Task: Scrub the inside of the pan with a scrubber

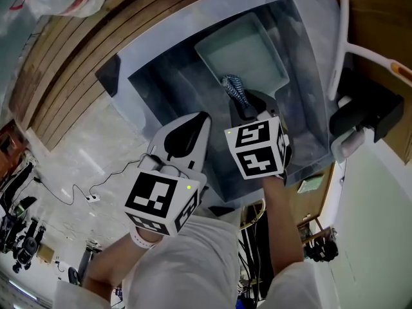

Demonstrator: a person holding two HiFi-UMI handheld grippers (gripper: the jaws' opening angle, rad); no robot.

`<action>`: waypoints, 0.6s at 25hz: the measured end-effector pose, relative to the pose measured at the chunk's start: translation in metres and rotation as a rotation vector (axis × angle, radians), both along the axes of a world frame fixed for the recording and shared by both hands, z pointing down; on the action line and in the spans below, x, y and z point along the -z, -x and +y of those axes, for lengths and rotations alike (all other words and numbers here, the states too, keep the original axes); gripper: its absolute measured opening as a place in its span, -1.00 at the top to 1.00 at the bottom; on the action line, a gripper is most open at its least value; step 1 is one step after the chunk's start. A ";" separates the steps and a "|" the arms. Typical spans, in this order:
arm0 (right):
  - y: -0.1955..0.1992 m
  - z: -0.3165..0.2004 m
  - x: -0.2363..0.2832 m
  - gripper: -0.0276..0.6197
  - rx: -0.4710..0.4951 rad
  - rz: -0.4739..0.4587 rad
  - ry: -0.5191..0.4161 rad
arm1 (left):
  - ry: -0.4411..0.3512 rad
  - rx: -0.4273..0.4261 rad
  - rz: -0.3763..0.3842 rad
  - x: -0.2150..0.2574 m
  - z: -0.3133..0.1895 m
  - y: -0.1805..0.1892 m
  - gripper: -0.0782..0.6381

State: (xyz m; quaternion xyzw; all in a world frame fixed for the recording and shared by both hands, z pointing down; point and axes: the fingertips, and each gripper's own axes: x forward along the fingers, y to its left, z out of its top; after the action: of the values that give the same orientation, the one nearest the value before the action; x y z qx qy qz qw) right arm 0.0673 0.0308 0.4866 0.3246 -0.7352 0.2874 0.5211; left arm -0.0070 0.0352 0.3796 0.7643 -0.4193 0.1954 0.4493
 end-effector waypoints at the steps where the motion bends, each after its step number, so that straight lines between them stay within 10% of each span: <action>1: 0.000 0.000 0.000 0.59 0.004 0.004 0.000 | 0.000 0.001 0.000 0.000 0.000 0.000 0.76; 15: 0.022 -0.028 0.003 0.58 0.046 -0.034 -0.031 | -0.005 0.007 -0.006 0.001 0.005 0.002 0.76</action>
State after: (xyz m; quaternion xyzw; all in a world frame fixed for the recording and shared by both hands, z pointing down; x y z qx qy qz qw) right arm 0.0453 0.0028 0.4839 0.3108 -0.7557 0.2694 0.5097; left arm -0.0086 0.0403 0.3781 0.7634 -0.4240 0.1951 0.4465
